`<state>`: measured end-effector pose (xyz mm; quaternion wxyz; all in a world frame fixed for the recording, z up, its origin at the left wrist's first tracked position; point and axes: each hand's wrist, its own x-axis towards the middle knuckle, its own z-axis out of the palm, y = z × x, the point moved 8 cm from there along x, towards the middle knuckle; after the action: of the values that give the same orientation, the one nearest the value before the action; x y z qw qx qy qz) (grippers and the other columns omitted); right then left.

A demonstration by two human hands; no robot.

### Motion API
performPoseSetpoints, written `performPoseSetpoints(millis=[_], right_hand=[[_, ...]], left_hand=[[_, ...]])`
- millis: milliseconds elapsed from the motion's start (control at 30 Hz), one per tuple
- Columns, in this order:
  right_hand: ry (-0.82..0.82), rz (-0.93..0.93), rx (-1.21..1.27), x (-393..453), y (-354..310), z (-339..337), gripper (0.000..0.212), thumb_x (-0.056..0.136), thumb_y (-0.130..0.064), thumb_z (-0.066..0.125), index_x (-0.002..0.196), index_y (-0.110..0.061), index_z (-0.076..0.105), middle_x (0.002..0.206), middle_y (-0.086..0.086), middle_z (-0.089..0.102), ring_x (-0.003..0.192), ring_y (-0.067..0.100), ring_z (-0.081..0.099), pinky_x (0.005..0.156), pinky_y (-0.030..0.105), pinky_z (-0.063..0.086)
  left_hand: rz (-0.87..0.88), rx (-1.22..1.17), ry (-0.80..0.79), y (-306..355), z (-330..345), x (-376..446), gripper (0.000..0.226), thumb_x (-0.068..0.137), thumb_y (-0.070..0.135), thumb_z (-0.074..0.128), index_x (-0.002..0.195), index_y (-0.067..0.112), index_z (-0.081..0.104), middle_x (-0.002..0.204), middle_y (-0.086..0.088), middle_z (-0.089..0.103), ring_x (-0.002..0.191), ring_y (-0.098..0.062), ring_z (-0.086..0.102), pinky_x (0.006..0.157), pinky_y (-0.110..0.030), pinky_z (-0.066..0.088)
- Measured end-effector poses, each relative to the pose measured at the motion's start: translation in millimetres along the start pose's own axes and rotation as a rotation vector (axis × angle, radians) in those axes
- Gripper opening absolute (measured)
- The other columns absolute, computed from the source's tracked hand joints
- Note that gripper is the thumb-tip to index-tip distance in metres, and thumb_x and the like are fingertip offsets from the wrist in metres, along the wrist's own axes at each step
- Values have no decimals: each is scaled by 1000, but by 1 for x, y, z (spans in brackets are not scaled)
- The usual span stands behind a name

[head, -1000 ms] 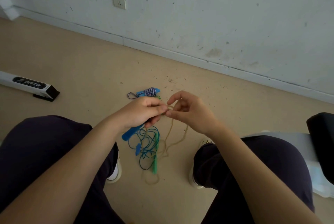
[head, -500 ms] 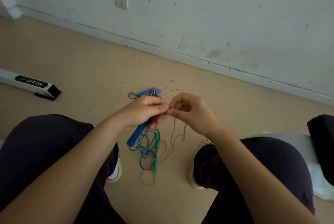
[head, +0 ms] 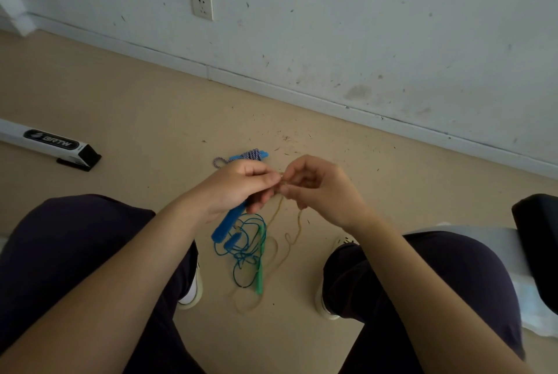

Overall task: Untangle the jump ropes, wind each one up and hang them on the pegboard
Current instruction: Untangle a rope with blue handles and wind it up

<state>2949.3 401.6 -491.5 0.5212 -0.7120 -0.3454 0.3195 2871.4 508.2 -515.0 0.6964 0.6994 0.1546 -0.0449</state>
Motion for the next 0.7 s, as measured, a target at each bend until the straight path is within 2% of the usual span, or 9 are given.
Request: performPoseSetpoints(millis=[67,133,233,400,467,533,567,633,700], right_hand=[[80,-6,-58,1,-3,-9,12,84,-1,72,87,-9,64,72,2,64,56,4,53,54,18,45],[246,-43,-51,-2,-10,-32,7,87,1,67,91,-3,63,72,3,61,55,2,53,56,16,46],[412,-76,73,-6,-14,-65,7,90,-2,65,93,-7,60,74,5,64,59,12,56,61,24,50],[113,-33,60,-1,-7,-24,24,83,-3,74,102,-8,61,77,13,67,59,14,59,58,24,49],[35,-37,-17,0,-4,-8,21,82,-7,77,97,-12,64,78,14,67,64,23,59,62,31,51],[53,-52,-43,1,-4,-8,16,82,-4,76,90,-13,65,79,16,67,71,34,62,70,39,55],[89,-58,-33,1,-6,-12,13,83,-1,73,88,-11,65,78,14,67,70,28,65,69,33,56],[205,-74,4,-1,-11,-26,8,86,3,68,91,-2,63,73,5,62,60,7,58,61,18,49],[290,-80,81,-3,-12,-40,8,89,4,64,95,2,59,75,6,59,58,7,53,59,18,46]], left_hand=[[-1,24,-9,1,-1,-1,20,101,19,55,91,9,69,64,-2,57,52,-14,50,54,-26,45],[1,70,22,3,-8,-2,22,101,18,54,96,5,70,65,-1,59,54,-13,53,56,-24,47],[7,127,81,3,-18,-3,22,101,17,54,96,5,71,64,1,60,56,-11,54,57,-21,48],[23,62,19,3,-4,-1,21,101,18,54,92,5,69,60,-1,56,51,-14,51,55,-24,45],[23,35,-23,4,3,0,21,101,18,54,89,9,68,62,-4,58,51,-15,52,55,-25,46],[22,42,-33,4,3,0,20,101,19,54,89,10,68,65,-4,61,53,-16,55,57,-26,48],[22,51,-26,4,2,-1,21,101,19,54,91,10,70,66,-4,62,54,-16,56,58,-26,49],[20,63,1,3,-4,-1,21,101,19,54,93,9,72,67,-2,63,58,-15,58,61,-24,51],[24,90,38,3,-10,-1,22,101,17,54,93,8,72,67,-2,63,60,-14,58,64,-22,51]])
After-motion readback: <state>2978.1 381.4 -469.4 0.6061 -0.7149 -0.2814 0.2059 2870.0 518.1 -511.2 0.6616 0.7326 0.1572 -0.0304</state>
